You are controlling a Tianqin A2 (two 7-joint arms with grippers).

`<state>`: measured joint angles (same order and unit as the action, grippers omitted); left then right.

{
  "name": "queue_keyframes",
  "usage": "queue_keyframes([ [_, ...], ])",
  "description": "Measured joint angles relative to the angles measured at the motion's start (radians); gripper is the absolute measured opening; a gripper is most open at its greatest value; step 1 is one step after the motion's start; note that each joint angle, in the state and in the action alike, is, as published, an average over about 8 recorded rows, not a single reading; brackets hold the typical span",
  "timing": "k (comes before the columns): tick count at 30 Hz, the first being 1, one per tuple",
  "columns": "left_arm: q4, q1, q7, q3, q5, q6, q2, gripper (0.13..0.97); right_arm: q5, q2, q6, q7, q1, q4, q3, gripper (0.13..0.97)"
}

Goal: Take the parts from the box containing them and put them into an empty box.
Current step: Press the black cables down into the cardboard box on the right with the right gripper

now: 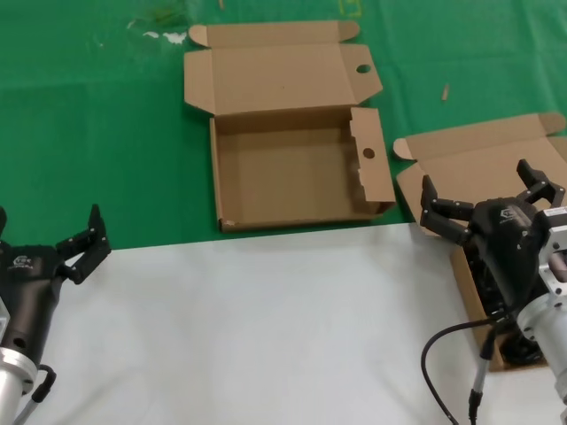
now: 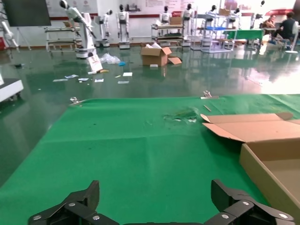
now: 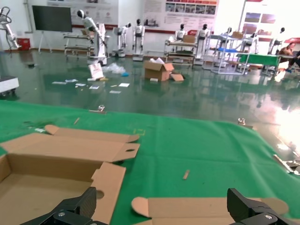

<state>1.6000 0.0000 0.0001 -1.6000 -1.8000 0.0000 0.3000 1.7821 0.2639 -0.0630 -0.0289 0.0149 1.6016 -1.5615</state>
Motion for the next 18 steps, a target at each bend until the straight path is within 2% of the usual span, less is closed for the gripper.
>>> queue_keyframes([
  [5, 0.000, 0.000, 0.000, 0.000, 0.000, 0.000, 0.000, 0.824, 0.003, -0.019, -0.027, -0.029, -0.006, 0.003, 0.029, 0.966],
  [8, 0.000, 0.000, 0.000, 0.000, 0.000, 0.000, 0.000, 0.789, 0.005, 0.010, -0.020, -0.023, -0.007, 0.007, 0.014, 0.966],
  [12, 0.000, 0.000, 0.000, 0.000, 0.000, 0.000, 0.000, 0.700, 0.024, 0.117, 0.014, 0.006, -0.008, 0.021, -0.055, 0.966],
  [18, 0.000, 0.000, 0.000, 0.000, 0.000, 0.000, 0.000, 0.580, 0.049, 0.353, 0.043, 0.077, 0.001, 0.051, -0.174, 0.966],
])
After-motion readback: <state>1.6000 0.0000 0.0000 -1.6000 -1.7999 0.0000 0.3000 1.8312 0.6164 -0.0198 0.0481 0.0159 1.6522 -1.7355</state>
